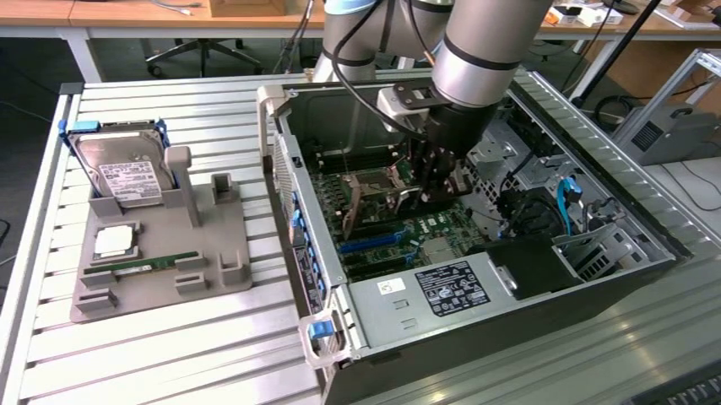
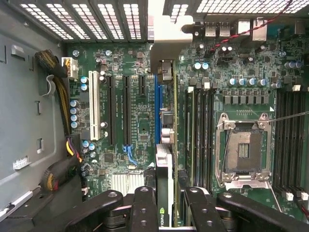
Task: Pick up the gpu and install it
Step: 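Insert the gpu into the slot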
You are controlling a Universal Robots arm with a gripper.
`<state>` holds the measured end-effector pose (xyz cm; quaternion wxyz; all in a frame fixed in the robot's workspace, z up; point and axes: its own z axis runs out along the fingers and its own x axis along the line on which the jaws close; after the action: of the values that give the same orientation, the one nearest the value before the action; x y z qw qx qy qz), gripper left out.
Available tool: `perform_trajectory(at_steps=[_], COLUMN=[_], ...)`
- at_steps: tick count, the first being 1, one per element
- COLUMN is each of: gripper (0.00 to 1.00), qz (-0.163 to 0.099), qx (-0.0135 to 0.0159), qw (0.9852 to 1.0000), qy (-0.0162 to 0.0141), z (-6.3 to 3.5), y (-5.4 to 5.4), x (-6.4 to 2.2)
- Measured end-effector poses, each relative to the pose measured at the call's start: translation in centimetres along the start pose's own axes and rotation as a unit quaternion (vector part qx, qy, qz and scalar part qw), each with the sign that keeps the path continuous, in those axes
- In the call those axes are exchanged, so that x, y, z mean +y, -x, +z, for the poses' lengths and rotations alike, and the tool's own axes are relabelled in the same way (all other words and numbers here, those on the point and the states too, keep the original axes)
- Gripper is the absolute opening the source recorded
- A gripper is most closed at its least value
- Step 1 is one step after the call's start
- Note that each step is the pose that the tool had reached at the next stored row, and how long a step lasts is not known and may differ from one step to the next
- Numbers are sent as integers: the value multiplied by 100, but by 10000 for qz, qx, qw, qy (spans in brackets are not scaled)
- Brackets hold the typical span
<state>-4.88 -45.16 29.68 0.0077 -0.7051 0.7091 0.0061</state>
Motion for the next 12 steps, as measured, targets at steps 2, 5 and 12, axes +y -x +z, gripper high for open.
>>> perform_trajectory(at_steps=[2,5,12], gripper=[27,27,27], qz=[0,0,0], qx=[0,1,1], qw=[10000,10000,10000], qy=[0,0,-3], z=[1,0,79], y=[-7,-34,-36], x=[1,2,159])
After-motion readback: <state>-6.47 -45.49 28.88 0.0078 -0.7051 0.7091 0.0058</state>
